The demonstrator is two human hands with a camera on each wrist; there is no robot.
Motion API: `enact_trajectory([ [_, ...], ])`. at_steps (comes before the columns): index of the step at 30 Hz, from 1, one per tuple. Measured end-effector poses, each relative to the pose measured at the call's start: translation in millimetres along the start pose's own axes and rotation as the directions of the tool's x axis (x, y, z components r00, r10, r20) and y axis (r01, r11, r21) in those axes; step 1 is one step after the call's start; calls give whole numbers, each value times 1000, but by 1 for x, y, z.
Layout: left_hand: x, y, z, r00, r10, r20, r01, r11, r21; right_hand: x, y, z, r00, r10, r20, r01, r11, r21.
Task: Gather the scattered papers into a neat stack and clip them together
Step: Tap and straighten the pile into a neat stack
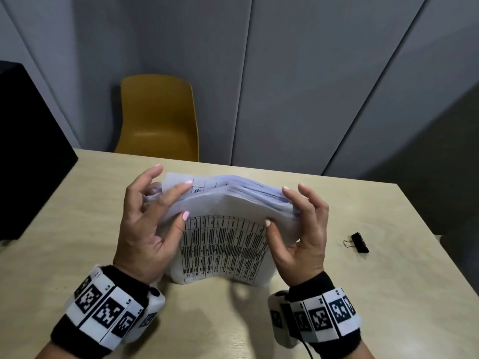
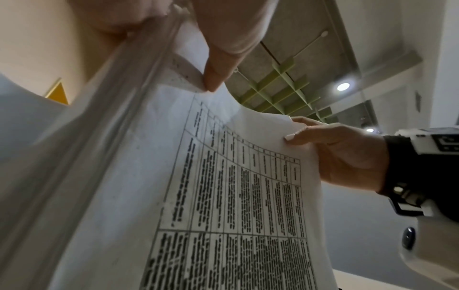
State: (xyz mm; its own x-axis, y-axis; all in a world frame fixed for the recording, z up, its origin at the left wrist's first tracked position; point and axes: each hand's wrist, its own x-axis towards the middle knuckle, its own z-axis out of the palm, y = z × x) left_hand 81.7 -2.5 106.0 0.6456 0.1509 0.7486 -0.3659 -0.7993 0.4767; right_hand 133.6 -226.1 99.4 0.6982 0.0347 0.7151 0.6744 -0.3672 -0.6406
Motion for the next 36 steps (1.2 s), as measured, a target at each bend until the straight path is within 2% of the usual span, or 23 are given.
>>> enact_trajectory([
  [3,-1,1,-4,998,-54,-26,53,999,-6,-1,1,0,999,19,-34,-18,999,28],
  [7,2,6,-4,1000,-4,16,4,1000,-15,-2,0,2,999,-36,-25,36,999,-21],
  [10,4,6,-6,999,-25,38,26,1000,-10,-3,2,1,1000,-28,-14,27,999,-41],
  [15,0,0,-9,997,-74,-14,74,997,24,-7,3,0,999,18,-44,-17,1000,19],
  [16,-1,-2,-9,996,-83,-25,83,996,22,-7,4,1,998,44,-45,-43,998,37],
  [18,-4,-8,-8,992,-121,-46,120,992,-24,-9,5,2,983,184,-28,-179,976,126],
  [21,-10,-15,-8,966,-257,-32,246,948,-201,-13,15,-1,934,353,55,-355,900,253],
  [24,-11,-18,-4,918,-392,69,381,818,-432,-11,26,-4,878,431,209,-479,807,346],
  [26,-12,-20,0,891,-430,144,447,777,-443,-8,29,-1,820,499,282,-573,720,392],
  [27,-13,-21,4,887,-426,176,458,774,-436,-7,29,1,808,509,295,-589,706,394],
  [29,-9,-16,8,883,-410,229,469,772,-429,-6,25,5,826,488,284,-564,731,384],
  [30,-8,-13,10,890,-400,217,455,786,-418,-7,24,6,838,481,258,-545,739,395],
  [33,-1,-4,13,909,-401,110,406,799,-443,-7,20,6,865,473,167,-493,741,455],
  [36,0,-3,12,934,-358,3,321,833,-450,-10,15,3,900,424,102,-425,797,429],
])
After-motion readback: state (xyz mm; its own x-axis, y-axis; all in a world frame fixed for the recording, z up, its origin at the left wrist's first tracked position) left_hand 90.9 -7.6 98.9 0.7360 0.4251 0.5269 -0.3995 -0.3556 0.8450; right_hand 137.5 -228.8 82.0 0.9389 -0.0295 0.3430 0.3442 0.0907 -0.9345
